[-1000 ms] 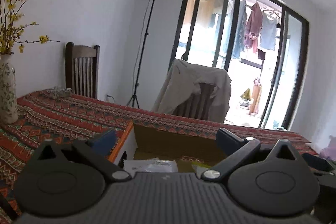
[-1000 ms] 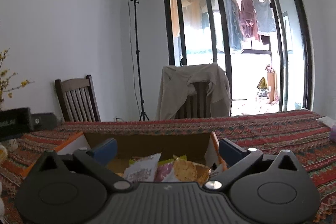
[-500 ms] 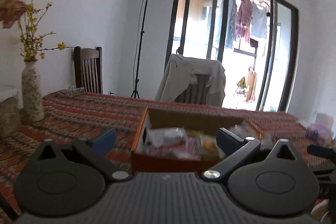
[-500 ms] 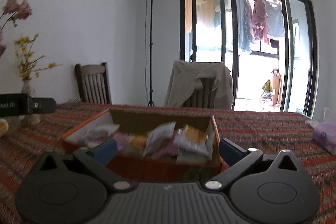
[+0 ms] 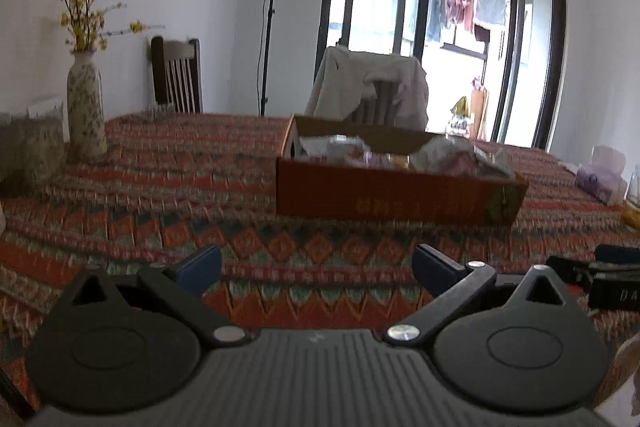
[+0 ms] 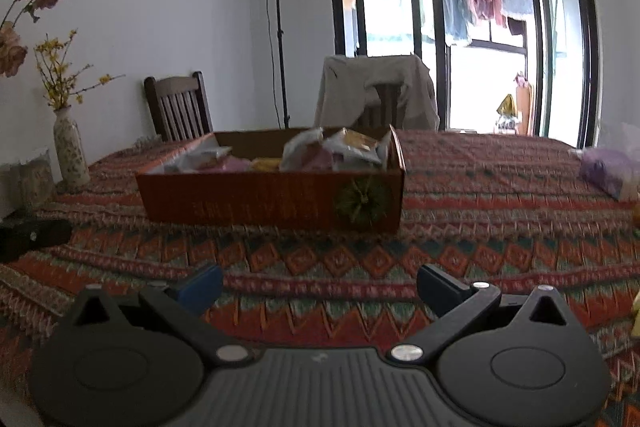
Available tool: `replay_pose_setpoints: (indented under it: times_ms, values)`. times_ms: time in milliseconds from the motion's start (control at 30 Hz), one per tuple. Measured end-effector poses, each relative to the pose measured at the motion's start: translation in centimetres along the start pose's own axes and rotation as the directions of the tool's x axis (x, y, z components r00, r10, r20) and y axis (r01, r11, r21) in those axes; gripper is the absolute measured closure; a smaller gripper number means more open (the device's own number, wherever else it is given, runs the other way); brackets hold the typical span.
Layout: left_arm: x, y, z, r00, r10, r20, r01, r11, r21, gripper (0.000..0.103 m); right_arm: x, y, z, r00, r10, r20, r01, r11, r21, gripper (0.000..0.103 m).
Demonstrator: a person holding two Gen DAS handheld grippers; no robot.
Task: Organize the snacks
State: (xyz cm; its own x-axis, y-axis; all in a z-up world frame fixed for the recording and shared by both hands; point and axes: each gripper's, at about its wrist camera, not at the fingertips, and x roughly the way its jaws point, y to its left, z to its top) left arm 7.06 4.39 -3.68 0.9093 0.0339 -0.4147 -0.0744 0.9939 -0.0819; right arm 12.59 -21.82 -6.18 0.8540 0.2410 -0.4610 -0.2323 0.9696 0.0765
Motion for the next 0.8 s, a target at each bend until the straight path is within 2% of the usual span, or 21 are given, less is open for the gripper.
replay_pose_setpoints:
  times_ms: [200,800]
  values:
    - [-0.03,-0.17,-0.96,1.000,-0.006,-0.017,0.006,1.000,0.002,0.000,-0.30,-0.18,-0.10,1.000,-0.010,0.001,0.010,1.000,0.006,0.000]
    - [-0.05,-0.32,-0.84,1.000,-0.008,-0.012,0.008,1.000,-0.001,0.000,-0.29,-0.18,-0.11,1.000,-0.009,-0.002,0.009,1.000,0.003,0.000]
